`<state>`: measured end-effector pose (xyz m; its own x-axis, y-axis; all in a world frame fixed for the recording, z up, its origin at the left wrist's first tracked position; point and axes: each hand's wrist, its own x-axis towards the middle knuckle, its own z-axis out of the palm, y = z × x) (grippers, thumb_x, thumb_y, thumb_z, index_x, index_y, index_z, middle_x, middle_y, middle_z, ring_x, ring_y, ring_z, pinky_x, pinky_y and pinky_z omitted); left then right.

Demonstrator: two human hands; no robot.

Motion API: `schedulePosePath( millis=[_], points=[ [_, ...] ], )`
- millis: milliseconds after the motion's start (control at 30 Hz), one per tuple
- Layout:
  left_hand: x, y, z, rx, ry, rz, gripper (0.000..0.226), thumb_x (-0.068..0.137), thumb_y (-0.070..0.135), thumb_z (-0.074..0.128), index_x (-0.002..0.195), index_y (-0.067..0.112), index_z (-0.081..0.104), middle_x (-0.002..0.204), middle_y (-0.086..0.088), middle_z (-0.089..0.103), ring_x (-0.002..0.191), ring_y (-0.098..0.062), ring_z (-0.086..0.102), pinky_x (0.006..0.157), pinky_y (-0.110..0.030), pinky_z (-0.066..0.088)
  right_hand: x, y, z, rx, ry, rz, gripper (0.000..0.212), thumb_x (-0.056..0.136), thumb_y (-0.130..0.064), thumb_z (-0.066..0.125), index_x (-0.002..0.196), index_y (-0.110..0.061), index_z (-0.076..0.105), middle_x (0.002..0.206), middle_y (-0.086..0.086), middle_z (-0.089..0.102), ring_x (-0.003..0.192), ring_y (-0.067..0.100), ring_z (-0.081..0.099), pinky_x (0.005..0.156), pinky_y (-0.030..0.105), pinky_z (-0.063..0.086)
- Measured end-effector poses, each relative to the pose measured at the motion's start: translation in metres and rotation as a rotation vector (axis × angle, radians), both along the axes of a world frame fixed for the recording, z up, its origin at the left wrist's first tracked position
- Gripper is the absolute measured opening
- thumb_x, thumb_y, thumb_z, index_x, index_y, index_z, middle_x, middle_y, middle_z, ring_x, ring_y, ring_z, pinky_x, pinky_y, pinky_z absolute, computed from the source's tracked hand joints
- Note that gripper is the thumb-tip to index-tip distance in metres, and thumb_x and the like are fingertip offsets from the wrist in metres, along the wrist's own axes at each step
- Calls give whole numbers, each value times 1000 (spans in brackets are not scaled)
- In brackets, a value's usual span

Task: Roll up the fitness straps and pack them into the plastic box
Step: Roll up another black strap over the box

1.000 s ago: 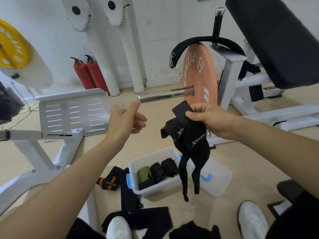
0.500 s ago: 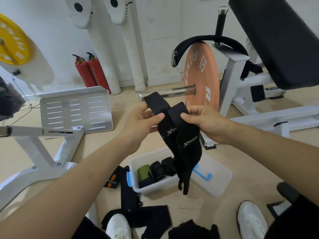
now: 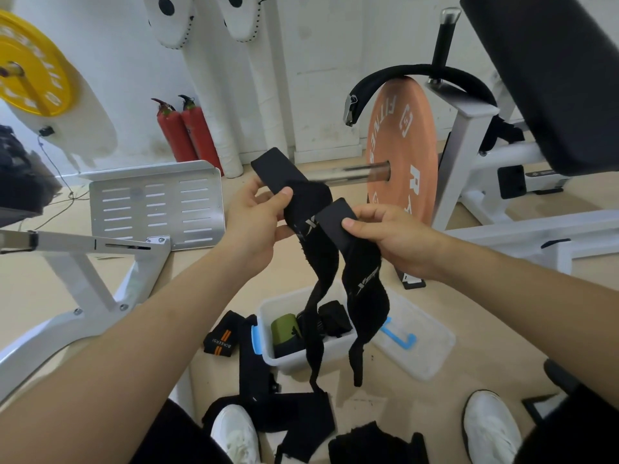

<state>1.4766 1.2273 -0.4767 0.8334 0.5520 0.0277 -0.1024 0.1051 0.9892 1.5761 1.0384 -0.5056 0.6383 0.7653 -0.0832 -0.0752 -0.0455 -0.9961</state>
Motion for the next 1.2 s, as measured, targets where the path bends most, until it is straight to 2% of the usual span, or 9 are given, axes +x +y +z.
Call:
schedulePosePath(
  millis=[133, 300, 367, 533, 600, 700, 900, 1000, 1200],
  points=[
    [-1, 4, 2, -102, -29, 1, 26, 103, 5, 56, 128, 12, 59, 110, -6, 75, 92, -21, 74, 71, -34, 60, -7, 14, 2, -19, -11, -6, 23, 98, -15, 61, 113, 2, 66, 99, 11, 70, 91, 23, 66, 89, 35, 52],
    [-2, 13, 5, -223, -77, 42, 28, 103, 3, 53, 128, 14, 58, 116, -7, 72, 91, -21, 72, 70, -31, 61, -18, 23, -1, -16, 17, 77, 13, 99, -13, 60, 101, -2, 67, 91, 10, 66, 84, 21, 62, 79, 30, 49],
    [-3, 14, 5, -230, -81, 51, 28, 104, 3, 52, 127, 15, 58, 116, -7, 72, 91, -21, 72, 69, -32, 61, -21, 26, -3, -2, -2, 45, 19, 99, -14, 61, 106, 2, 64, 93, 14, 63, 85, 23, 60, 76, 28, 49],
    [-8, 14, 5, -273, -92, 101, 32, 103, 1, 51, 131, 14, 59, 115, -8, 73, 103, -26, 72, 69, -32, 61, -25, 30, -6, 21, -112, -80, 18, 96, -13, 65, 100, 5, 63, 89, 15, 66, 82, 21, 63, 77, 28, 52],
    [-8, 15, 5, -284, -93, 135, 32, 103, 0, 52, 130, 15, 59, 115, -7, 73, 106, -28, 71, 66, -31, 61, -26, 30, -5, 47, -112, -114, 13, 94, -10, 68, 98, -3, 58, 91, 18, 70, 79, 22, 67, 70, 28, 56],
    [-9, 16, 6, -270, -103, 154, 36, 103, 0, 52, 136, 13, 55, 114, -8, 72, 103, -28, 70, 62, -29, 60, -27, 29, -3, 62, -118, -156, 27, 90, -7, 72, 94, -15, 47, 98, 17, 73, 78, 28, 71, 62, 32, 59],
    [-9, 8, 5, -237, -106, 145, 28, 102, -1, 53, 124, 15, 56, 109, -6, 72, 97, -23, 71, 65, -29, 60, -16, 22, -3, -174, -127, -39, 42, 87, -14, 78, 123, -18, 57, 108, 8, 76, 95, 23, 75, 76, 27, 61],
    [-9, 5, 3, -201, -83, 149, 26, 102, 0, 55, 121, 17, 56, 107, -4, 71, 92, -20, 71, 61, -27, 58, -12, 18, -4, -235, -196, 24, 35, 86, -5, 77, 119, -10, 70, 108, 4, 77, 97, 13, 74, 78, 17, 59],
    [-9, -5, 3, -98, -82, 55, 29, 102, 3, 55, 131, 11, 54, 110, -9, 73, 93, -23, 73, 64, -31, 60, -5, 11, -6, -256, -200, 52, 34, 84, 0, 77, 116, -7, 71, 109, 7, 77, 102, 18, 74, 88, 24, 59]
  ],
)
